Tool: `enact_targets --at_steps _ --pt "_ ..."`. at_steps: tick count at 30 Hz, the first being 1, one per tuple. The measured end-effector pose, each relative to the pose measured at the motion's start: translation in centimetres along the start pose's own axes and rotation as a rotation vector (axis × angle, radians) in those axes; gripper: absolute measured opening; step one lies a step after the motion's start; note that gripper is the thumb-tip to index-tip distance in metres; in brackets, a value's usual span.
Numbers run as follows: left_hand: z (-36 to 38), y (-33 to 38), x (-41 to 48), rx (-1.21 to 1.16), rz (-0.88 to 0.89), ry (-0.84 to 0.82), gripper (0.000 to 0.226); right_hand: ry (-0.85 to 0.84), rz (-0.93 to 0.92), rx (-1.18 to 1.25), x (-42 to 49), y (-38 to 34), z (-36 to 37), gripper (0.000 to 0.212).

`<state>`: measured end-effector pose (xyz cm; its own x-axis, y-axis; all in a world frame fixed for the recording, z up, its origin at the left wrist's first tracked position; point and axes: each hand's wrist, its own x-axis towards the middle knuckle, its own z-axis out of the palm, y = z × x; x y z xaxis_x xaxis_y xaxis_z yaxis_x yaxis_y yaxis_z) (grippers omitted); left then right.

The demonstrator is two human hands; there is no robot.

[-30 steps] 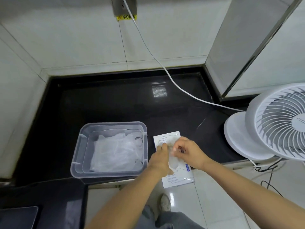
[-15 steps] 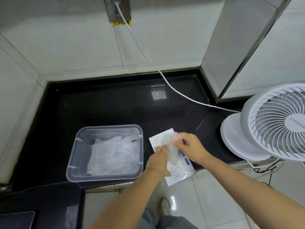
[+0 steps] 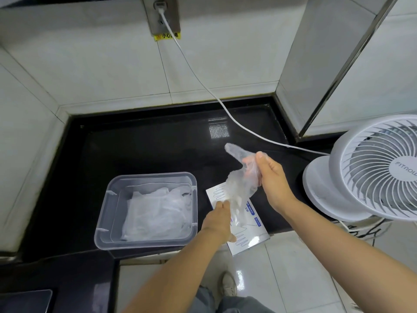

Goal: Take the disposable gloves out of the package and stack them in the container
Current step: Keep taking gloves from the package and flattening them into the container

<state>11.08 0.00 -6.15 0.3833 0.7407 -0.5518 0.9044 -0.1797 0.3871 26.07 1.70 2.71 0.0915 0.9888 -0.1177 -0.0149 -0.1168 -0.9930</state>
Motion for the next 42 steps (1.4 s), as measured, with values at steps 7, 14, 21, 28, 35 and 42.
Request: enact_targets --at_steps 7,14,21,28,35,42 --pt "-1.9 0.2 0.1 -0.423 -0.080 0.203 0.043 0.060 0.186 -0.059 0.8 1.7 0.0 0.032" --pt "-5.9 1.7 -0.5 -1.105 -0.034 0.077 0.031 0.045 0.195 -0.119 0.9 2.7 0.6 0.033" --pt "-6.7 -0.6 -1.5 -1.019 0.140 0.193 0.011 0.008 0.171 -0.048 1.1 2.4 0.9 0.049" --pt "-8.3 -3.9 -2.6 -1.071 0.047 0.381 0.020 -0.160 0.250 -0.107 0.8 2.5 1.1 0.073" --pt "-9.3 -6.7 -4.4 -1.068 0.025 0.417 0.014 -0.231 0.358 0.064 1.9 2.2 3.4 0.077" --pt "-9.8 -8.3 -5.7 -1.043 0.024 0.425 0.022 -0.093 0.265 -0.005 2.3 1.4 6.8 0.026"
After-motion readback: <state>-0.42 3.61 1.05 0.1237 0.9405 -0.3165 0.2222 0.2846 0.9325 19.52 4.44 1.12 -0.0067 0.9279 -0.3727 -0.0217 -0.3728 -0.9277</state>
